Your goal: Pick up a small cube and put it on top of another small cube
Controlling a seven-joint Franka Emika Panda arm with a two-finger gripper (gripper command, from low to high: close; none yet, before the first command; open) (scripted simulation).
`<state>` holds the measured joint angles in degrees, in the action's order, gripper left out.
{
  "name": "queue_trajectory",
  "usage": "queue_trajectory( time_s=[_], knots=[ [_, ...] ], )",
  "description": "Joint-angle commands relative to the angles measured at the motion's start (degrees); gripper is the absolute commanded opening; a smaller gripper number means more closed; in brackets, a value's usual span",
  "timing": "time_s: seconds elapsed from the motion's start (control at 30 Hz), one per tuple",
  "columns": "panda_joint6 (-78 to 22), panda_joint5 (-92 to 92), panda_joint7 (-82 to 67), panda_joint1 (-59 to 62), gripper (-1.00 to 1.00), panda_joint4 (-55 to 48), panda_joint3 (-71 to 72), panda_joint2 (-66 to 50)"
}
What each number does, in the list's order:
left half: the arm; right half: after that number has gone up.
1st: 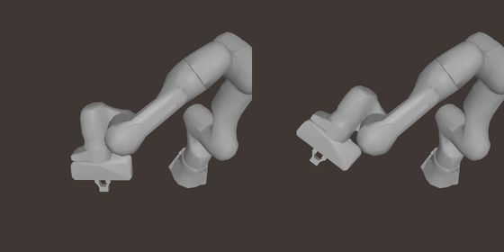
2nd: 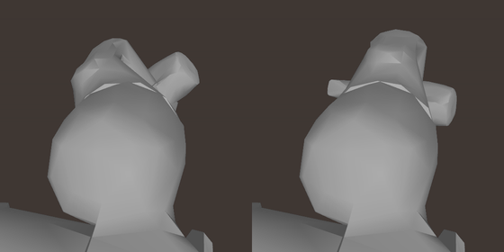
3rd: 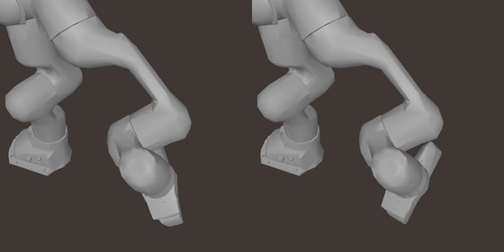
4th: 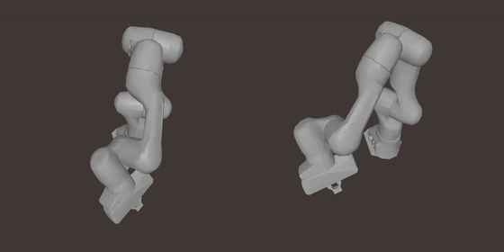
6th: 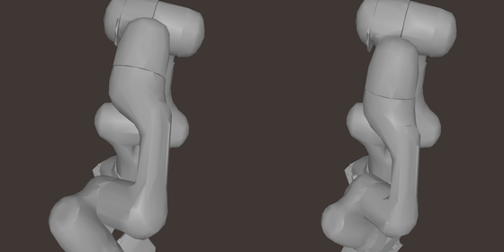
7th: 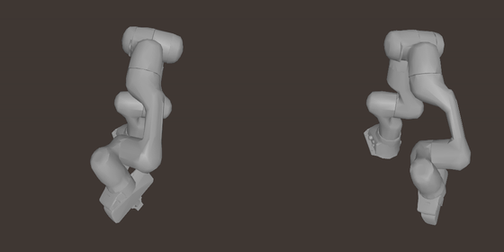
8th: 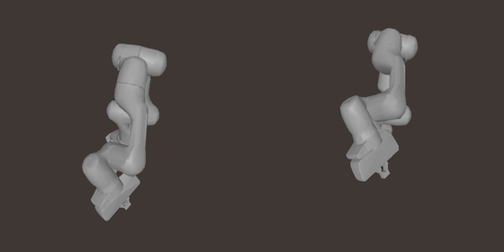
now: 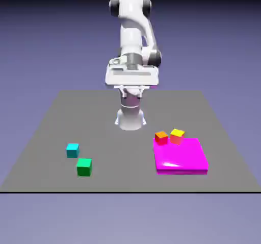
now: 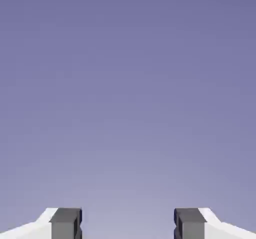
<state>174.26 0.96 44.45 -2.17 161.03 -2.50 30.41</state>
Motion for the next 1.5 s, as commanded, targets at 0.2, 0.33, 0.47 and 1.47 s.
queue_trajectory(
  time_s=[0.2, 0.33, 0.47, 1.47],
  knots=[
    [1.49, 5.59, 11.56, -8.63, 0.0, 0.16, -14.54, -13.02],
    [2.34, 8.79, 18.17, -13.56, 0.0, 0.26, -22.84, -20.46],
    [3.19, 11.99, 24.77, -18.49, 0.0, 0.35, -31.15, -27.91],
    [17.09, 16.68, 52.11, -4.44, 0.0, -4.37, -32.57, -61.36]
  ],
)
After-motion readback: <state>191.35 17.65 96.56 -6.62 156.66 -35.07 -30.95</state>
